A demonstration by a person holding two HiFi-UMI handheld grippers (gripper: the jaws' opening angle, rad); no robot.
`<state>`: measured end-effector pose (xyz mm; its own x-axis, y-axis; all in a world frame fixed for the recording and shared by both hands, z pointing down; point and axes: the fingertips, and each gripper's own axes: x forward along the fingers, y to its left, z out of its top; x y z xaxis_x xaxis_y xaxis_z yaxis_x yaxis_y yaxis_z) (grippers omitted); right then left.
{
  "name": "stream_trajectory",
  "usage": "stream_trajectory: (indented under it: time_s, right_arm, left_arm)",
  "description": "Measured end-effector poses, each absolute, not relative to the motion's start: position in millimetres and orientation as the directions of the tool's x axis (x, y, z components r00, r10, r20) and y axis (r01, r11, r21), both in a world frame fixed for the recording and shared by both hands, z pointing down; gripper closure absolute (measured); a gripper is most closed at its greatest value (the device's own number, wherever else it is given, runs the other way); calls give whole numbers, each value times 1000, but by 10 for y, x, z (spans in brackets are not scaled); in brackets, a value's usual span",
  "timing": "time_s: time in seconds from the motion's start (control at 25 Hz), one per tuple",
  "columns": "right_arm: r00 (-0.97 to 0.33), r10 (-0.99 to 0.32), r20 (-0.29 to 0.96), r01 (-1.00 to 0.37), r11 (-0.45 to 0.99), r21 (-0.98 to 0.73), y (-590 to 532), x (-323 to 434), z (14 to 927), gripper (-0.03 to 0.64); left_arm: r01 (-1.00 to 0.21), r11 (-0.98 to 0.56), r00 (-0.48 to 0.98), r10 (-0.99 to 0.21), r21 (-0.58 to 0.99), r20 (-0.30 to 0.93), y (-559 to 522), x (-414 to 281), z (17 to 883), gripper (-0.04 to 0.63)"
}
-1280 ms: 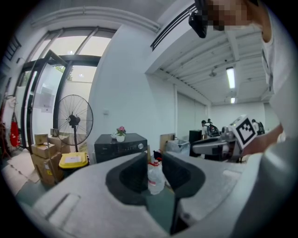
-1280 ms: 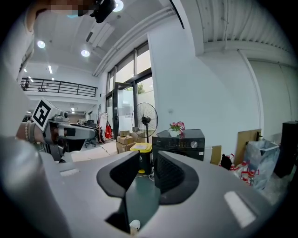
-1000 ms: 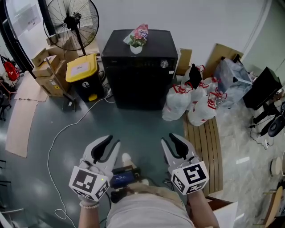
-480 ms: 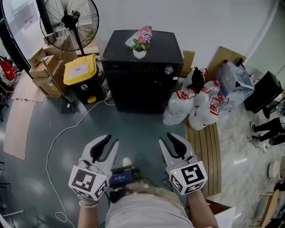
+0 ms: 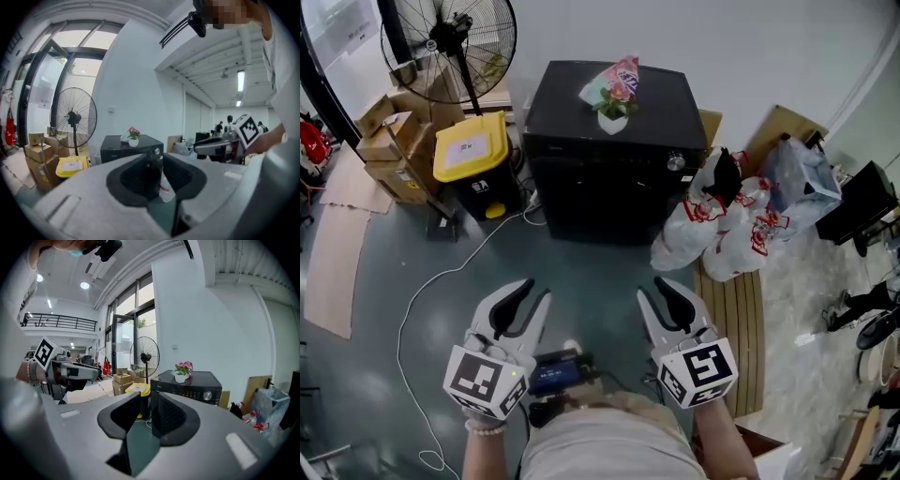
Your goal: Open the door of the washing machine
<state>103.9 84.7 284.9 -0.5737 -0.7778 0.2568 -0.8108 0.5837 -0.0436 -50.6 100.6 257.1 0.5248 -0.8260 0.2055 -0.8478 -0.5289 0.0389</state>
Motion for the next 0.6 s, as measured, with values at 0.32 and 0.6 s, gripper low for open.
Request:
stream_trajectory:
  time_s: [0.32,0.6]
  right_arm:
    - [-593,-759,268,-792,610,-25,366,639,2863,512]
    - [-601,-745,289,-783,621,-28,0,318,2917,512]
  left_arm:
    - [-859,-509,508,-838,49,200,577,-926,2622,495]
    - [-867,-495,496,-846,55,196,247,-1259,2671,495]
